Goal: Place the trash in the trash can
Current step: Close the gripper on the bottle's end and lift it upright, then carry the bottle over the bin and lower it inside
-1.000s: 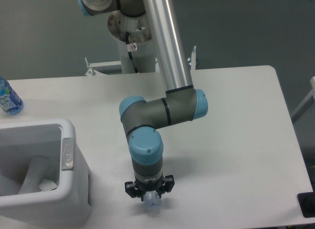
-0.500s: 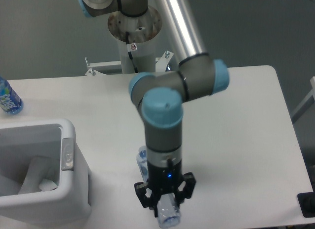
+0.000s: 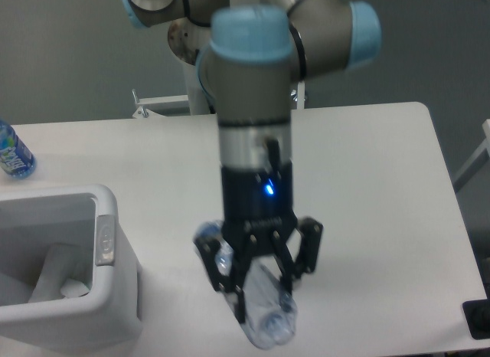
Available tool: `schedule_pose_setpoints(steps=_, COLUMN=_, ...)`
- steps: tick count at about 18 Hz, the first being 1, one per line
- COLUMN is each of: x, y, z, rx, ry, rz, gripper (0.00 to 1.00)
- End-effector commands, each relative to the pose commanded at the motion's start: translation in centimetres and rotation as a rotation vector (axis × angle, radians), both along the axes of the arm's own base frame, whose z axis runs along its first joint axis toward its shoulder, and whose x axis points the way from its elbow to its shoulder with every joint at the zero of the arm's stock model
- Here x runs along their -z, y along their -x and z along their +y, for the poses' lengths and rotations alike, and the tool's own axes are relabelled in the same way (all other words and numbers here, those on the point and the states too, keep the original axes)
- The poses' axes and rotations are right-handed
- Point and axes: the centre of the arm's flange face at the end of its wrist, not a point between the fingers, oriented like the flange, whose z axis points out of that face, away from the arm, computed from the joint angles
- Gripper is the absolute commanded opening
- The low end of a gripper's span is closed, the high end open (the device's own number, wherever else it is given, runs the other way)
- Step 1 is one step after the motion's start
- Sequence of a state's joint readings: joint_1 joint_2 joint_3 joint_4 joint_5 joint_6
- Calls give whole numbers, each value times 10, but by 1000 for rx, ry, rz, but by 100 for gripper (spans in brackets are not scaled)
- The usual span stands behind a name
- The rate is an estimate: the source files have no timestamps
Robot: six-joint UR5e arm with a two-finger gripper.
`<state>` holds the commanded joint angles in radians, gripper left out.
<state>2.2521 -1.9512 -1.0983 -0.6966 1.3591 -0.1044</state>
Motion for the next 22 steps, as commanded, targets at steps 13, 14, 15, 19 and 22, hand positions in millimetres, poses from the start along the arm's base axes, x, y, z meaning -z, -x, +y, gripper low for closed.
schedule_pose_setpoints(steps=13, x=70, y=-157, z=71, rx=251, ry=71, rz=-32, gripper=100)
schedule_pose_setpoints(steps=14, x=67, y=-158, z=71, rx=253, ry=67, rz=-32, gripper=100)
schedule_pose_setpoints(steps=15, x=67, y=-159, z=70, rx=257, ry=67, rz=-29, gripper=100)
schedule_pose_setpoints(steps=19, x=66, y=-154, z=67, rx=260, ry=72, rz=-13, gripper=100)
schedule_pose_setpoints(steps=22, x=66, y=-119, z=58, rx=209, ry=75, rz=-11, gripper=100)
